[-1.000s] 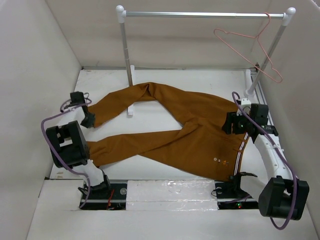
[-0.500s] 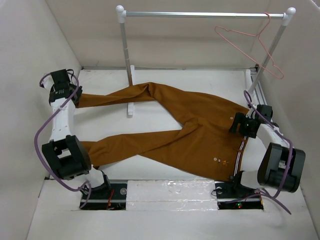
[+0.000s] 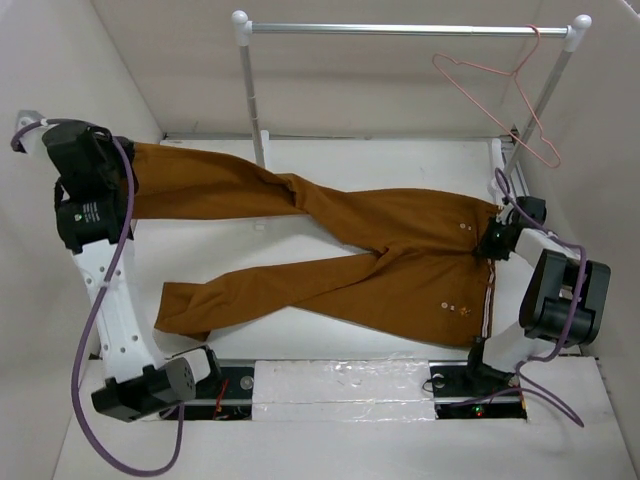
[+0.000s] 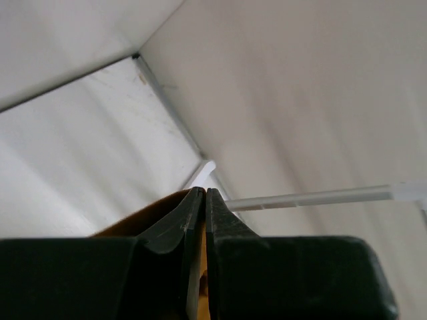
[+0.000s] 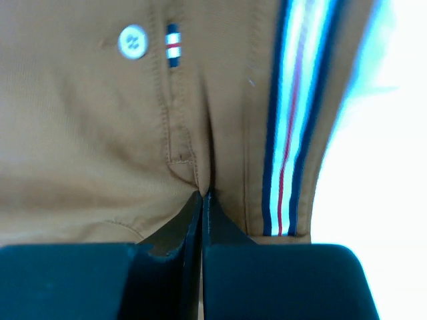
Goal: Place the trousers on the hanger
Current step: Fold the trousers
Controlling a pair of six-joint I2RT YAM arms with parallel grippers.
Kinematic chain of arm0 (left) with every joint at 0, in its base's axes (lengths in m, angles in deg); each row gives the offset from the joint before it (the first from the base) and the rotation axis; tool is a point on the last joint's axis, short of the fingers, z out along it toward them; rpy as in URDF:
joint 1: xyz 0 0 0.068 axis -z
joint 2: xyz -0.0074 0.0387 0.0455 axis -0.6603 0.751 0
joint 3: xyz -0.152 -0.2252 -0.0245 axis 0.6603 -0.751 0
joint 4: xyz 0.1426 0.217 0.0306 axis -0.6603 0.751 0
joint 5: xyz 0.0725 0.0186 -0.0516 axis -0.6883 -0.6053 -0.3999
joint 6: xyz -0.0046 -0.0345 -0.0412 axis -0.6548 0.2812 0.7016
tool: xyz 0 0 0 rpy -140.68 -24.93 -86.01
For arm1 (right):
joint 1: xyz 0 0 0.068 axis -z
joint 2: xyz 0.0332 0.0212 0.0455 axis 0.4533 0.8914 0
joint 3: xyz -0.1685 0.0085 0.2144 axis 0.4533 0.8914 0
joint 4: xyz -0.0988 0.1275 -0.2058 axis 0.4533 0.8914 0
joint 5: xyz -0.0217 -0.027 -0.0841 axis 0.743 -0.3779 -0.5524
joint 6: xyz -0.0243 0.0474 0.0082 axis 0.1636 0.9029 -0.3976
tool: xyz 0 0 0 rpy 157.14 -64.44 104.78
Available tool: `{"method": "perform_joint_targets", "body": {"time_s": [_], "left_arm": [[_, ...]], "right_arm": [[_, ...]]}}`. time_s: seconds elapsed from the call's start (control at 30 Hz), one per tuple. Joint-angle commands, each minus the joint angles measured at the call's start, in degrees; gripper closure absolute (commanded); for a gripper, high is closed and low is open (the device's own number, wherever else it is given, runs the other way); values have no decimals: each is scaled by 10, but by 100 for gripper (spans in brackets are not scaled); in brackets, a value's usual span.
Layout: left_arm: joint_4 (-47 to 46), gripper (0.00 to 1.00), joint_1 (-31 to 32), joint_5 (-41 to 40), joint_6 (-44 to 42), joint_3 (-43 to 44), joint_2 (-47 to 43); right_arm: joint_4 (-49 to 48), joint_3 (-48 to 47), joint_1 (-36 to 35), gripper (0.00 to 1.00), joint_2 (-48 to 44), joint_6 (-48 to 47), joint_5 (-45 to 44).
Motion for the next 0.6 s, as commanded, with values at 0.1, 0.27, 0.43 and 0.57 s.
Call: {"method": "perform_joint_targets", "body": {"time_s": [0.1,0.27,0.43,0.57], "left_arm": [[26,100,-2,-49,-31,59,-11],[23,100,-2,-88,-40,33,4],[-35,100,-2,-144,-33,-127,11],[-85,100,-8,-75,-9,-174,45]], "right_arm": [[4,-52,72,100,5,2,-78],[48,-72,119,100,-19,0,-103],[48,-48,94,91,-57,-7,-118],[39,-17,95,100,-82,-7,-121]]}}
